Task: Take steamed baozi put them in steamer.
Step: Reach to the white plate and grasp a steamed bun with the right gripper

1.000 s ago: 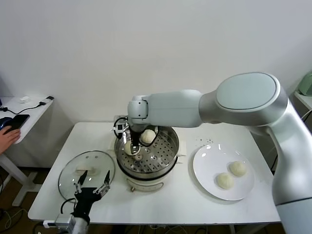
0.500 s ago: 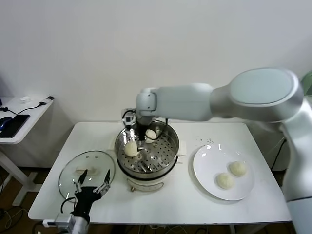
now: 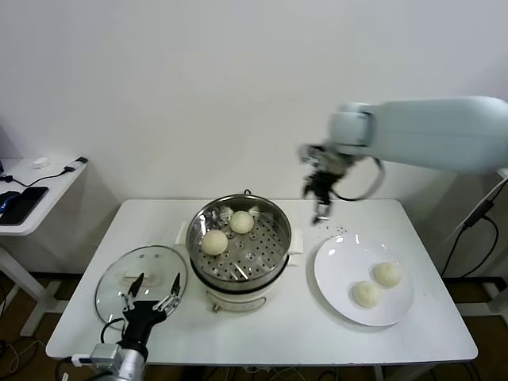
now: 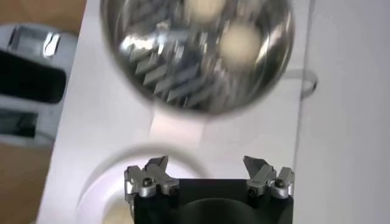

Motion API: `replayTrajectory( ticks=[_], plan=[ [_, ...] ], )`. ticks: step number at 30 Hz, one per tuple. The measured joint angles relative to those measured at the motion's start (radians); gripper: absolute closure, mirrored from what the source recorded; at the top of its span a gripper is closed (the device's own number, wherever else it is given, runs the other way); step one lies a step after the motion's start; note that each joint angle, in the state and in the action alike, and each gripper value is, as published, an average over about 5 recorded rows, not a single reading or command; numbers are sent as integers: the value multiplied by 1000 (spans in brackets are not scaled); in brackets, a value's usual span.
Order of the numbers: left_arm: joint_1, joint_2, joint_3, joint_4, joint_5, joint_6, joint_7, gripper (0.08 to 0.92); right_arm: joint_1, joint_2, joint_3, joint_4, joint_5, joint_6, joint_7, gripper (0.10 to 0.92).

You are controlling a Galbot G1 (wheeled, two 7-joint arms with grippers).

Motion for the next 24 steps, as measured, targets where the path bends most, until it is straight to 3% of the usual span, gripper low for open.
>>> replayTrajectory(
  ticks=[10,24],
  plan=[
    [6,-13,-6,6,4,3,0,177,-127,-234,3,90,-171,-14,34,203],
    [23,-20,-6,17,7,-7,-4,177,-399,-314,158,65,-301,-75,108,203]
  ],
)
